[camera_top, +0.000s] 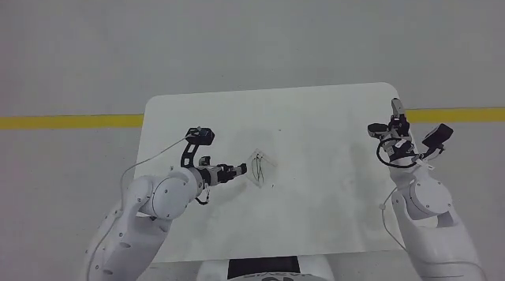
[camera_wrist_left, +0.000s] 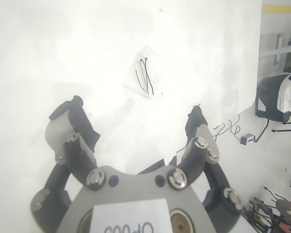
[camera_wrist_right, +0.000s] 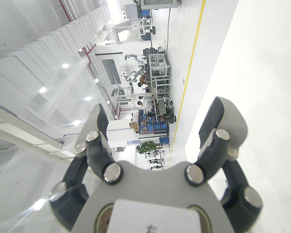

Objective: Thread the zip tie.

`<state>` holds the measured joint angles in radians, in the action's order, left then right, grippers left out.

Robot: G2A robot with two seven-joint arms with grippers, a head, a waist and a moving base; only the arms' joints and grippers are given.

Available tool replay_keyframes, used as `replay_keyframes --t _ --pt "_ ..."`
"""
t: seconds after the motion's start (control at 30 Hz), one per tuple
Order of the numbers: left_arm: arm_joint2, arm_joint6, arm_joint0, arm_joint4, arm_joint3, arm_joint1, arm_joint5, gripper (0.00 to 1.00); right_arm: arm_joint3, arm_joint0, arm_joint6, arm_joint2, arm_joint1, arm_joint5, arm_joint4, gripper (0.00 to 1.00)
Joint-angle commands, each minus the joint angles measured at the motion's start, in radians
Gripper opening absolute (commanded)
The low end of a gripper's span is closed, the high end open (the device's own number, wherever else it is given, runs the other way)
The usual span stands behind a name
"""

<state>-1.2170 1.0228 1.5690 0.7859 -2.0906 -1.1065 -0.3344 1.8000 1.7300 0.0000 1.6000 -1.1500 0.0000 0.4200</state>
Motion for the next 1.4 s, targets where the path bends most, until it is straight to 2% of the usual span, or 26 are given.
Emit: replay_keyframes --t 0.0,0.07,0.13,0.23,0.33,0.43,0.47,0.8,0.87,0.93,1.1,1.23,1.37 --pt "0.017 0.001 -0.007 0.002 -0.004 0.0 0.027 1.0 0.0 0.0 0.0 0.0 0.0 0.0 0.0 1.0" --pt "0.048 0.051 -0.031 0.046 -0.011 0.001 0.024 1.0 0.0 0.0 0.0 0.0 0.0 0.0 0.0 1.0" --pt "0.092 0.119 -0.085 0.087 -0.012 -0.002 0.002 1.0 0.0 0.0 0.0 0.0 0.0 0.0 0.0 1.0" --pt "0.164 0.193 -0.164 0.164 0.033 -0.016 -0.006 1.0 0.0 0.0 0.0 0.0 0.0 0.0 0.0 1.0" --pt "0.223 0.234 -0.229 0.228 0.103 -0.043 -0.006 1.0 0.0 0.0 0.0 0.0 0.0 0.0 0.0 1.0" --pt "0.272 0.262 -0.267 0.249 0.157 -0.08 -0.006 1.0 0.0 0.0 0.0 0.0 0.0 0.0 0.0 1.0" --pt "0.276 0.262 -0.272 0.257 0.166 -0.087 -0.006 1.0 0.0 0.0 0.0 0.0 0.0 0.0 0.0 1.0" --pt "0.276 0.262 -0.272 0.257 0.166 -0.087 -0.006 1.0 0.0 0.0 0.0 0.0 0.0 0.0 0.0 1.0" --pt "0.299 0.238 -0.269 0.286 0.17 -0.088 0.004 1.0 0.0 0.0 0.0 0.0 0.0 0.0 0.0 1.0" --pt "0.331 0.23 -0.277 0.314 0.179 -0.094 -0.006 1.0 0.0 0.0 0.0 0.0 0.0 0.0 0.0 1.0" --pt "0.359 0.215 -0.311 0.324 0.233 -0.129 -0.006 1.0 0.0 0.0 0.0 0.0 0.0 0.0 0.0 1.0" --pt "0.342 0.198 -0.311 0.333 0.286 -0.176 -0.006 1.0 0.0 0.0 0.0 0.0 0.0 0.0 0.0 1.0" --pt "0.342 0.198 -0.311 0.333 0.286 -0.176 -0.006 1.0 0.0 0.0 0.0 0.0 0.0 0.0 0.0 1.0"
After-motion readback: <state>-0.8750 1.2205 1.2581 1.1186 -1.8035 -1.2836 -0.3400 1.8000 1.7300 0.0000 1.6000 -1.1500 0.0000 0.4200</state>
